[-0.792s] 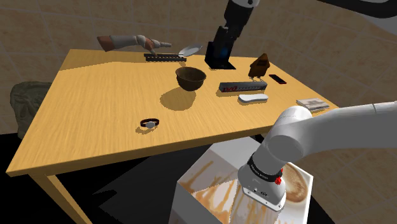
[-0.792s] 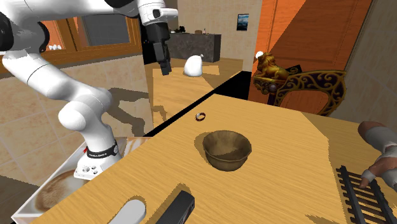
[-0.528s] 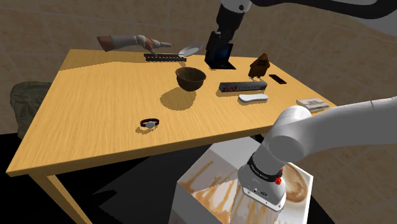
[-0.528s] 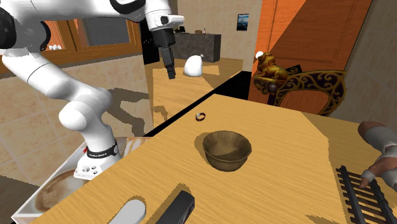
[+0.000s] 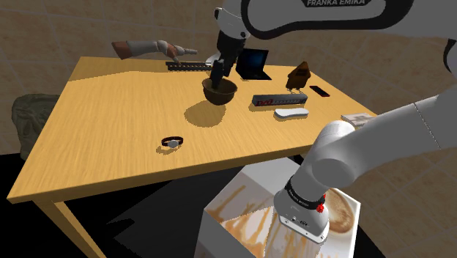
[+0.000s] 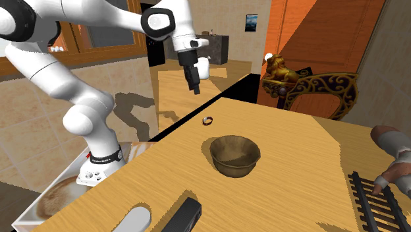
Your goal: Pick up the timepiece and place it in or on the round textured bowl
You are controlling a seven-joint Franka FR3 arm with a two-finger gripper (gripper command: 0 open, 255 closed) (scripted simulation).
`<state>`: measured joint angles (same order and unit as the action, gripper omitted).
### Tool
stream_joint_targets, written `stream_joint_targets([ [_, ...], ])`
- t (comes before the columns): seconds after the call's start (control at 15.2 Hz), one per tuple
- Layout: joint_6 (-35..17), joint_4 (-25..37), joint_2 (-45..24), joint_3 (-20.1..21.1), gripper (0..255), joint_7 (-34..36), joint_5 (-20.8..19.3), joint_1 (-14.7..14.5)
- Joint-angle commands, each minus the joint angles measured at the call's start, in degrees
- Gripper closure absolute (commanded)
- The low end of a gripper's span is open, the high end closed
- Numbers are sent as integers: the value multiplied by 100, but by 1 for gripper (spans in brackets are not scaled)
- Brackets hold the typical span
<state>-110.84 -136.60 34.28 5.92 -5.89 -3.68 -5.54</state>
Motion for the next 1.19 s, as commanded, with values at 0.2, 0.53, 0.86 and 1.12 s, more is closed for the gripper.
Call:
stream_joint_targets([
  [0.2, -676, -41, -695, 190, 0, -236, 85, -281],
  [0.53, -1319, 21, -1468, 400, 0, -461, 118, -530],
  [0.86, -1895, 172, -2272, 631, 0, -658, 83, -755],
  [1.12, -2303, 349, -2927, 825, 0, -783, -13, -921],
])
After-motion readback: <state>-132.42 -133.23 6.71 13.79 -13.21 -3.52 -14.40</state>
